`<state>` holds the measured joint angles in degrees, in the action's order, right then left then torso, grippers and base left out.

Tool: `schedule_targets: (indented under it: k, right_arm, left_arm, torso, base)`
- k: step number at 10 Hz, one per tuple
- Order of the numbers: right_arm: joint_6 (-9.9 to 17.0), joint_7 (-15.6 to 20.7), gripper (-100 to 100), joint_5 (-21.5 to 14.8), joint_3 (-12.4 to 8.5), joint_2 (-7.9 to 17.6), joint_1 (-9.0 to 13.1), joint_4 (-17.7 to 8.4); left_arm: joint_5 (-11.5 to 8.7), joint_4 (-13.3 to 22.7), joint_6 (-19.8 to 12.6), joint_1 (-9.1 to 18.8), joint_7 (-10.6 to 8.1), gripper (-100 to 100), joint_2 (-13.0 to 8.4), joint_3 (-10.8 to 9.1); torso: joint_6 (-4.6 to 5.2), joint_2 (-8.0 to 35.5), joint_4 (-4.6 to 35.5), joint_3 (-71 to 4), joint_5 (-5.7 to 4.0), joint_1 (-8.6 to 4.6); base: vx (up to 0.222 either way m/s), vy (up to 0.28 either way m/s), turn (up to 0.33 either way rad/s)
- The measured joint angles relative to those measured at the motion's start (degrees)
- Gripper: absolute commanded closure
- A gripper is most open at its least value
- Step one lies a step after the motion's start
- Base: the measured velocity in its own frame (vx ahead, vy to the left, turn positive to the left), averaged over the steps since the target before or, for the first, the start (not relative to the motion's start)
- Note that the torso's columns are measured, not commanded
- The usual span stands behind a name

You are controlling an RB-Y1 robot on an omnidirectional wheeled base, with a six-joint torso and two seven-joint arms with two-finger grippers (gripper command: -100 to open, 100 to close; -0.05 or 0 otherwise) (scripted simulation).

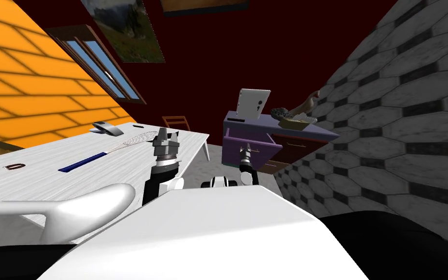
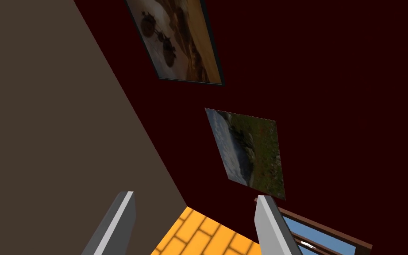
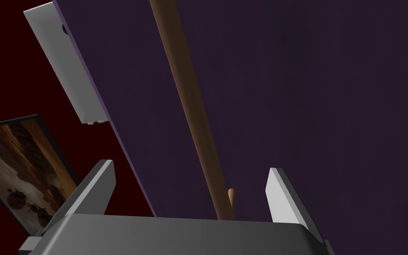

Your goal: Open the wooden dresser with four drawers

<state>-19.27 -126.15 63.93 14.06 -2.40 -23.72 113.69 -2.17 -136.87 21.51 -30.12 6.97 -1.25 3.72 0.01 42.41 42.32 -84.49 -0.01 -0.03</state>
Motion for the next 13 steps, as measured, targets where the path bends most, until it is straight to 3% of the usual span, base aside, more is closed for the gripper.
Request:
schedule_targets:
  k: [3,7,8,13]
  right_arm:
    - [5.37,5.23,-100,4.6,0.92,-0.37,-1.81,4.92]
    - [9.13,9.46,-100,8.12,2.19,-0.01,-3.48,7.95]
    - [9.23,9.7,0,8.15,2.16,-0.04,-3.59,7.94]
    - [9.2,9.74,0,8.15,2.01,0.05,-3.9,7.51]
  left_arm:
    - [0.0,0.0,0.0,0.0,0.0,0,0.0,0.0]
    - [0.0,0.0,0.0,0.01,0.0,0,0.0,0.0]
    - [0.0,0.0,0.0,0.01,0.0,0,0.0,0.0]
    - [0.0,0.0,0.0,0.01,0.0,0,0.0,0.0]
  torso:
    - [-0.03,-0.19,-0.05,-0.12,0.02,0.08]
    - [-0.18,0.25,0.33,0.09,0.19,0.35]
    - [-0.14,0.25,0.24,0.12,0.14,0.31]
    - [-0.02,-0.08,0.02,-0.07,0.03,0.06]
  base:
    - [0.066,0.038,-0.25]
    - [0.029,0.019,-0.085]
    - [0.005,-0.004,-0.005]
    - [0.0,0.0,0.0]
